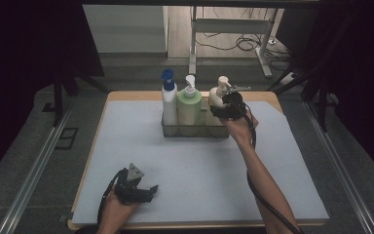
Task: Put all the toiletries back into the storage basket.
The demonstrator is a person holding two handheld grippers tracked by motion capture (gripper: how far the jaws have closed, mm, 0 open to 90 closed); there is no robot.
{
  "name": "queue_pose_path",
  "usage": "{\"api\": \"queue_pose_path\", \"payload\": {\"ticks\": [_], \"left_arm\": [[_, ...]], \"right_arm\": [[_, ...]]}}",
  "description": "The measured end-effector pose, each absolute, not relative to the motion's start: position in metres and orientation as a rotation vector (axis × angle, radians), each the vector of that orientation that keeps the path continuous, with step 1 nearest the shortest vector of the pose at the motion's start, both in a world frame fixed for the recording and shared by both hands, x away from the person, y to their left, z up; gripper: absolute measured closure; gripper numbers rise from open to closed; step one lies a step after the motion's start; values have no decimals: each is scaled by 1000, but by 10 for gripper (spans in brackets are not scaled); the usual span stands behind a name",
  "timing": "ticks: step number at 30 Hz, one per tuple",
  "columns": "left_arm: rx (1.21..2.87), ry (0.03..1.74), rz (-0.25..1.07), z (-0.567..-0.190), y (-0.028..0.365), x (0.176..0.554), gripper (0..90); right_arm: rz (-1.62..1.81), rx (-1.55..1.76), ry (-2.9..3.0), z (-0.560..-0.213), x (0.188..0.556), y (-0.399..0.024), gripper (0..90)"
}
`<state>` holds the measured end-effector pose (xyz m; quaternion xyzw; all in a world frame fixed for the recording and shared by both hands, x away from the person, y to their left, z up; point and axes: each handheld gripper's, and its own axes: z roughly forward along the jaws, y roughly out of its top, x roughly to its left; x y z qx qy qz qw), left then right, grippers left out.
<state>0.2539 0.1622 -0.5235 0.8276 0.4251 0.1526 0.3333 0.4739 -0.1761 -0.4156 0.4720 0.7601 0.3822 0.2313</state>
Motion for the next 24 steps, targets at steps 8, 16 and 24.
{"api": "queue_pose_path", "payload": {"ticks": [8,16,24], "left_arm": [[2161,1110,398,-524,162,254,121],[2159,1111,398,-524,162,254,121],[2160,1111,399,-523,162,254,121]], "right_arm": [[1111,1335,2114,-418,475,-182,312],[1077,1285,2129,-416,464,-188,323],[1112,1261,2152,-412,447,-203,348]]}}
